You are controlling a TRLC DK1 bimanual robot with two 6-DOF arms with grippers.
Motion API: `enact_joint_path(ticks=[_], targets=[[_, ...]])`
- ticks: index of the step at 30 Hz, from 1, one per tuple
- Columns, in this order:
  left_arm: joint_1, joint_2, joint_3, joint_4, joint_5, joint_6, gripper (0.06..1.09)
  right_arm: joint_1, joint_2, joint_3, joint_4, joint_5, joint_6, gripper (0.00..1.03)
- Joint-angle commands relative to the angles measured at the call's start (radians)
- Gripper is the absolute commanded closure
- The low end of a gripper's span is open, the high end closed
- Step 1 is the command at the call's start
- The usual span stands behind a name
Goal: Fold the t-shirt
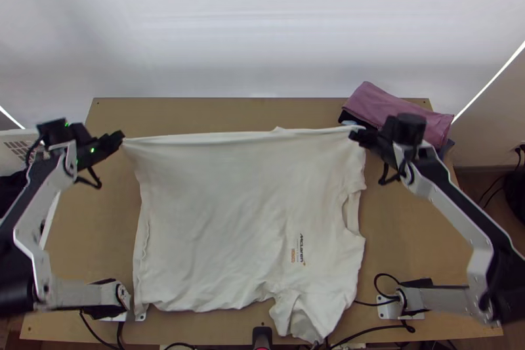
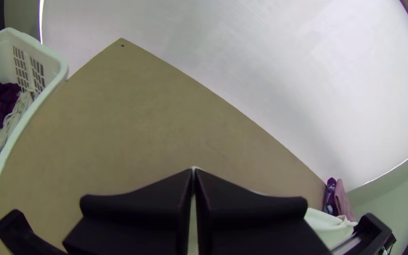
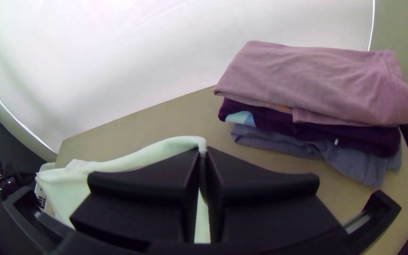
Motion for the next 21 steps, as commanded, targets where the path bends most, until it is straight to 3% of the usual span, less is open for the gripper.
enact_joint_path(ticks=[1, 9, 21], targets=[[-0.003, 0.151, 0.180, -0.073, -0.057, 0.032, 1.05, -0.038, 0.118, 0.132, -0.041, 0.044, 0.028, 1.00], [-0.043, 0.430, 0.524, -0.152, -0.108, 0.041, 1.05, -0.045, 0.335, 0.332, -0.070, 0.047, 0.026, 1.00], [-0.063, 0.777, 1.064, -0.487, -0.152, 0.015, 1.05, -0.041, 0.491, 0.503, -0.138, 0.074, 0.026, 1.00]])
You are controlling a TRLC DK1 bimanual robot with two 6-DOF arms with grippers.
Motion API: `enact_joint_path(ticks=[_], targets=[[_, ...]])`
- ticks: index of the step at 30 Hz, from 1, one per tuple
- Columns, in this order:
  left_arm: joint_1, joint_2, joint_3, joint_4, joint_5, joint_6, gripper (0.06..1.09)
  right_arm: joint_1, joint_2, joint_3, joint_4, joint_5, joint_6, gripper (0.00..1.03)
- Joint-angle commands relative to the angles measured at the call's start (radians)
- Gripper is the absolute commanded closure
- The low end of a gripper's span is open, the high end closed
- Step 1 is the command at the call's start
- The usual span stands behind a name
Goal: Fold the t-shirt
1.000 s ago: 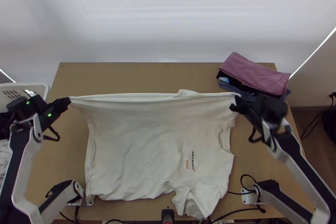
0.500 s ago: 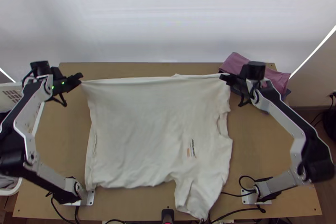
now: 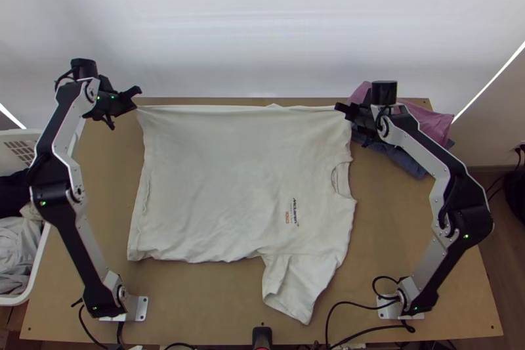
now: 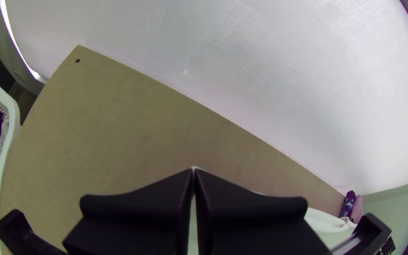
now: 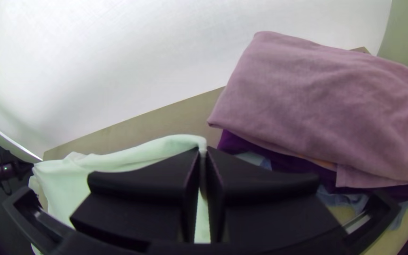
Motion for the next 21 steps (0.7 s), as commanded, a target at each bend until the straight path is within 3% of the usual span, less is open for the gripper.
enact_joint_path(ticks=[1, 6, 7, 11, 12, 17, 21], targets=[[0.029, 0.052, 0.093, -0.040, -0.053, -0.014, 1.05, -0.032, 0.022, 0.044, -0.025, 0.054, 0.017, 1.00], [0.029, 0.046, 0.091, -0.077, -0.053, 0.003, 1.04, -0.026, 0.016, 0.038, -0.039, 0.054, 0.014, 1.00], [0.027, 0.038, 0.091, -0.077, -0.053, 0.009, 0.97, -0.024, 0.014, 0.038, -0.039, 0.054, 0.013, 0.97], [0.016, -0.029, 0.082, -0.123, -0.049, 0.045, 0.09, -0.019, -0.030, 0.010, -0.060, 0.055, 0.021, 0.15], [0.018, -0.048, 0.084, -0.120, -0.046, 0.037, 0.10, -0.016, -0.053, 0.007, -0.071, 0.055, 0.019, 0.05], [0.045, -0.166, 0.071, -0.080, -0.037, 0.026, 0.10, -0.019, -0.217, -0.022, -0.090, 0.062, 0.016, 0.04], [0.059, -0.319, -0.016, -0.089, -0.037, 0.089, 0.10, -0.021, -0.391, -0.033, -0.251, 0.080, 0.033, 0.04]])
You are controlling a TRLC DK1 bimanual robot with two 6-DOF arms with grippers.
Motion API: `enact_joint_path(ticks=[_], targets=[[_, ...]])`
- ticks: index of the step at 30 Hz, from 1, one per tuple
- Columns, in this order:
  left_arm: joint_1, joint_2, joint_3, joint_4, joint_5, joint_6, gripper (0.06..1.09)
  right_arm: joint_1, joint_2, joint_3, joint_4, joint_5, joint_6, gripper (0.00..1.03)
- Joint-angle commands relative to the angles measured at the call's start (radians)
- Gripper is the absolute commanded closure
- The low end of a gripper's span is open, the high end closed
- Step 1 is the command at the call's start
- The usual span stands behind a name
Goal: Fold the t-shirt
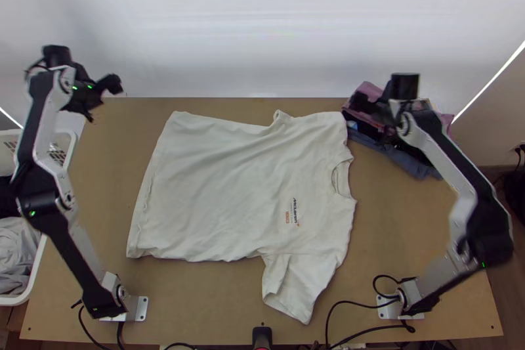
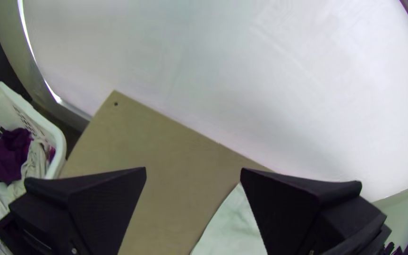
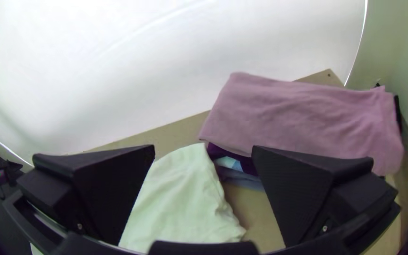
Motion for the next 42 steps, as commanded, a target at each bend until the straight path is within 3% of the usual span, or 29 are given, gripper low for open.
enact_joint_path(ticks=[1, 4, 8, 10, 15, 18, 23, 26, 35, 39, 42], targets=[[0.009, -0.185, -0.093, 0.000, 0.003, 0.073, 0.10, -0.004, -0.176, -0.029, -0.116, 0.018, 0.050, 0.04], [0.007, -0.351, -0.251, 0.007, 0.003, 0.159, 0.10, -0.004, -0.297, -0.086, -0.254, 0.015, 0.096, 0.05], [-0.008, -0.558, -0.452, 0.005, 0.003, 0.234, 0.10, 0.007, -0.446, -0.213, -0.514, -0.045, 0.286, 0.05], [-0.018, -0.653, -0.546, 0.008, 0.001, 0.268, 0.10, 0.016, -0.503, -0.296, -0.591, -0.128, 0.289, 0.05], [-0.067, -0.846, -0.750, 0.008, 0.000, 0.355, 0.11, 0.059, -0.593, -0.481, -0.760, -0.208, 0.311, 0.05], [-0.110, -0.934, -0.843, -0.024, -0.002, 0.416, 0.11, 0.093, -0.656, -0.596, -0.760, -0.238, 0.312, 0.06], [-0.143, -0.992, -0.911, -0.098, -0.005, 0.410, 0.11, 0.181, -0.682, -0.705, -0.758, -0.241, 0.337, 0.07], [-0.146, -1.014, -0.938, -0.109, -0.005, 0.403, 0.11, 0.234, -0.670, -0.735, -0.754, -0.246, 0.363, 0.16], [-0.146, -1.043, -0.973, -0.127, -0.006, 0.396, 0.11, 0.412, -0.592, -0.796, -0.692, -0.275, 0.383, 0.16], [-0.148, -1.044, -0.981, -0.127, -0.006, 0.380, 0.11, 0.438, -0.524, -0.799, -0.632, -0.275, 0.375, 0.45], [-0.148, -1.044, -0.981, -0.127, -0.006, 0.375, 0.11, 0.465, -0.468, -0.805, -0.594, -0.275, 0.375, 0.45]])
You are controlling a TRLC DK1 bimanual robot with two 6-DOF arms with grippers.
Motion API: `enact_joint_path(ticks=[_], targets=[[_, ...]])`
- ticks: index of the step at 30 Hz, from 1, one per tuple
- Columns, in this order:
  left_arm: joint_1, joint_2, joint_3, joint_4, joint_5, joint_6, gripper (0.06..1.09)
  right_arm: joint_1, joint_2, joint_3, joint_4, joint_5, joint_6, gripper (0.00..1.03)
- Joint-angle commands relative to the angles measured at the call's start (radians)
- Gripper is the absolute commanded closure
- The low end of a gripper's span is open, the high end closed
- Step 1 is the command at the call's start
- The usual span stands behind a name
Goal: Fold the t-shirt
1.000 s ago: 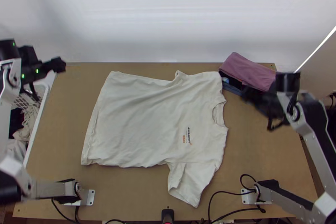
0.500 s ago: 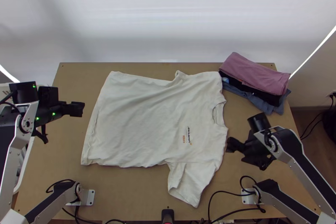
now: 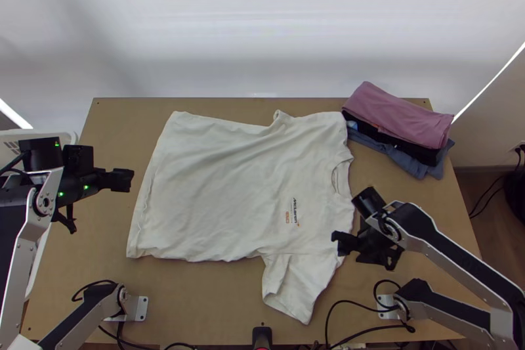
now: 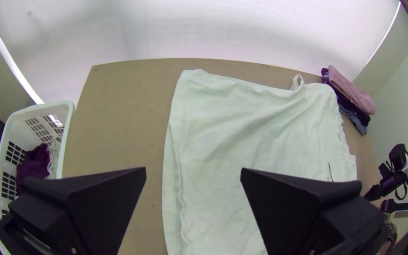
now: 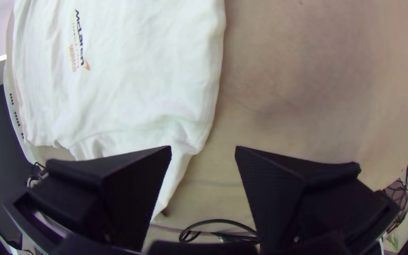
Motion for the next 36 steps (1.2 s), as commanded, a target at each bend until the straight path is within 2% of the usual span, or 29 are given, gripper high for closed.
enact_joint_path(ticks=[1, 9, 12, 16, 17, 19, 21, 23, 28, 30, 36], targets=[[-0.007, -0.014, -0.021, -0.010, -0.006, -0.010, 0.11, 0.025, 0.070, -0.028, 0.026, -0.007, 0.020, 0.45], [0.001, -0.016, -0.021, -0.010, -0.009, -0.010, 0.11, 0.061, 0.139, -0.031, 0.066, -0.009, 0.014, 0.46], [0.005, -0.014, -0.031, -0.009, -0.009, -0.007, 0.11, 0.076, 0.148, -0.033, 0.100, -0.007, 0.012, 0.67], [0.008, -0.006, -0.043, -0.009, -0.010, 0.003, 0.11, 0.087, 0.168, -0.037, 0.112, -0.007, -0.003, 0.69], [0.011, -0.006, -0.046, -0.009, -0.010, 0.013, 0.11, 0.090, 0.170, -0.039, 0.117, -0.007, -0.005, 0.74], [0.025, -0.002, -0.057, -0.012, -0.016, 0.049, 0.11, 0.091, 0.170, -0.040, 0.129, -0.006, -0.014, 0.87], [0.054, 0.011, -0.080, -0.030, -0.018, 0.115, 0.11, 0.091, 0.168, -0.042, 0.131, -0.006, -0.023, 0.91], [0.100, 0.043, -0.113, -0.059, -0.018, 0.203, 0.11, 0.093, 0.157, -0.042, 0.134, 0.011, -0.032, 1.00], [0.201, 0.178, -0.167, -0.204, -0.027, 0.402, 0.11, 0.101, 0.145, -0.042, 0.138, 0.025, -0.035, 1.00], [0.209, 0.219, -0.170, -0.282, -0.053, 0.453, 0.11, 0.101, 0.145, -0.042, 0.138, 0.029, -0.035, 1.00], [0.191, 0.227, -0.218, -0.352, -0.127, 0.545, 0.11, 0.101, 0.145, -0.043, 0.147, 0.037, -0.035, 1.00]])
